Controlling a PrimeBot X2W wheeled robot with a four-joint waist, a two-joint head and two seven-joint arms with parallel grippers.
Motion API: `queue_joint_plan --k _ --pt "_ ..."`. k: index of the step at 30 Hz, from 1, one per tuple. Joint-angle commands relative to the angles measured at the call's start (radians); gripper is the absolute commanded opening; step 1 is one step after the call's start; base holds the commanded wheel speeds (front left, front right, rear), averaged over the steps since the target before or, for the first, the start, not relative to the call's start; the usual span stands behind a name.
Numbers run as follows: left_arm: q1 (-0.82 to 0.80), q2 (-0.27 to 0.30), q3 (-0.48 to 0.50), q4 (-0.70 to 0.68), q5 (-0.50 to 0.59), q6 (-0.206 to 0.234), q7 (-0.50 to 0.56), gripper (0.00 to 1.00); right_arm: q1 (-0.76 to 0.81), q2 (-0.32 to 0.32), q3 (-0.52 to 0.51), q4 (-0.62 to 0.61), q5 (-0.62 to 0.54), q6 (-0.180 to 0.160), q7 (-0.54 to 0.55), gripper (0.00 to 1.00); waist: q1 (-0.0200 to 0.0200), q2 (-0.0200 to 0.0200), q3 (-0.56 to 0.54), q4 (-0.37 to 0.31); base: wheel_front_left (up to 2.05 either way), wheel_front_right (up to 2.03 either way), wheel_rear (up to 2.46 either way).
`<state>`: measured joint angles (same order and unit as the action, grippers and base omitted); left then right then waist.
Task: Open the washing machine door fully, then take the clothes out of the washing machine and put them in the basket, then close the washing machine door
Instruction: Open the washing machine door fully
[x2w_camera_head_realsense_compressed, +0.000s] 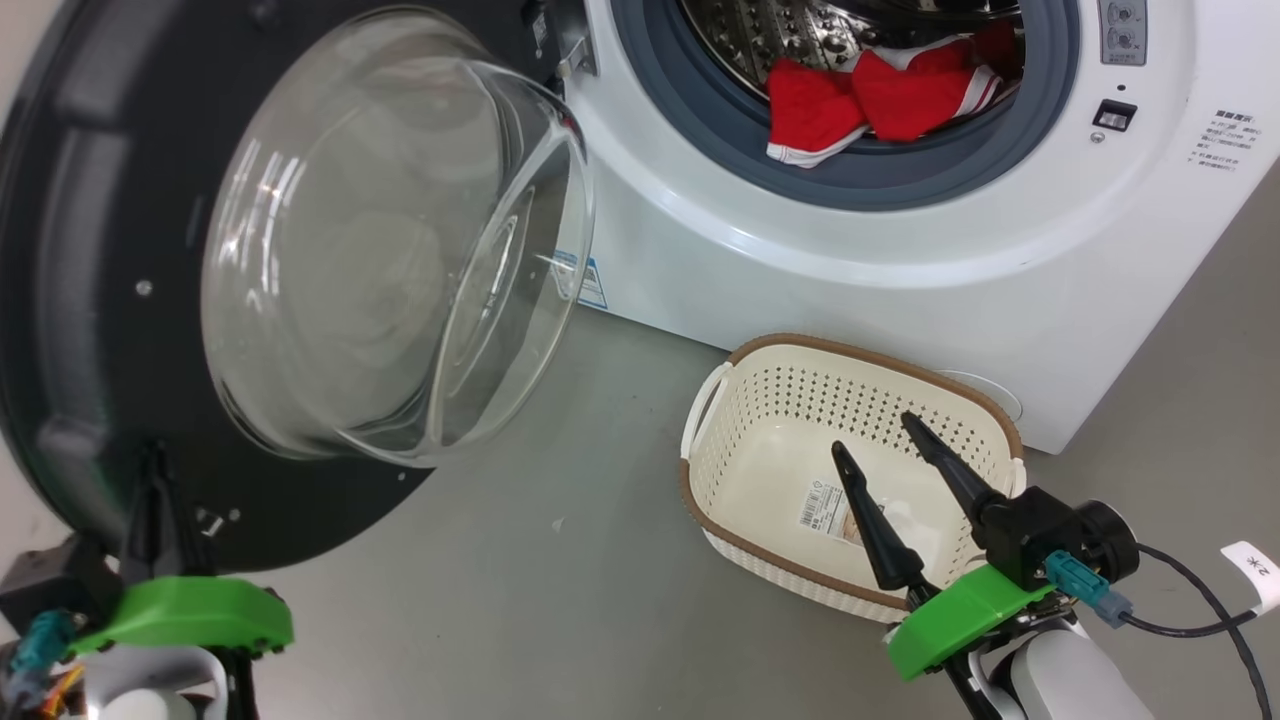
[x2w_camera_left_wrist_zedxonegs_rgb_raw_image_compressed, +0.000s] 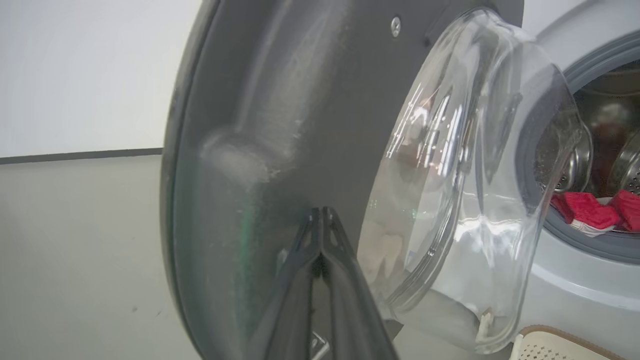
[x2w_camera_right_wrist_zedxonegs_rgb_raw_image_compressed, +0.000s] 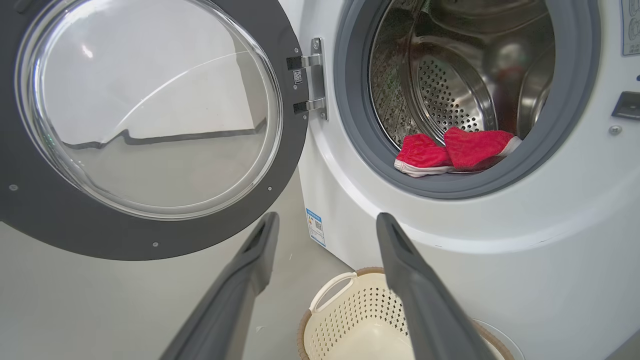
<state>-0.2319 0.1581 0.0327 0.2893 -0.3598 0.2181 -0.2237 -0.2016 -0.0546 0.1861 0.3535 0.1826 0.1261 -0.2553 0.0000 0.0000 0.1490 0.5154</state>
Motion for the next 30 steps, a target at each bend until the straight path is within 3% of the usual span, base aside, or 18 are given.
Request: queue_joint_plan --k 1,17,30 --pt "-0.043 0.045 0.055 -0.013 -0.009 0.000 -0.014 0.00 -0.032 0.004 0.026 -0.022 -0.006 0.005 -0.006 1.00 0.0000 0.0000 0.001 -0.001 0.00 0.00 0.00" --pt "-0.148 0.071 0.149 0.138 -0.023 -0.038 -0.038 0.00 -0.047 0.004 0.050 -0.006 -0.032 0.005 -0.006 1.00 0.0000 0.0000 0.020 -0.006 0.00 0.00 0.00" --pt "-0.234 0.087 0.239 0.247 0.016 -0.105 -0.038 0.00 -0.061 0.004 0.062 -0.004 -0.051 0.005 -0.001 1.00 0.0000 0.0000 0.044 -0.012 0.00 0.00 0.00"
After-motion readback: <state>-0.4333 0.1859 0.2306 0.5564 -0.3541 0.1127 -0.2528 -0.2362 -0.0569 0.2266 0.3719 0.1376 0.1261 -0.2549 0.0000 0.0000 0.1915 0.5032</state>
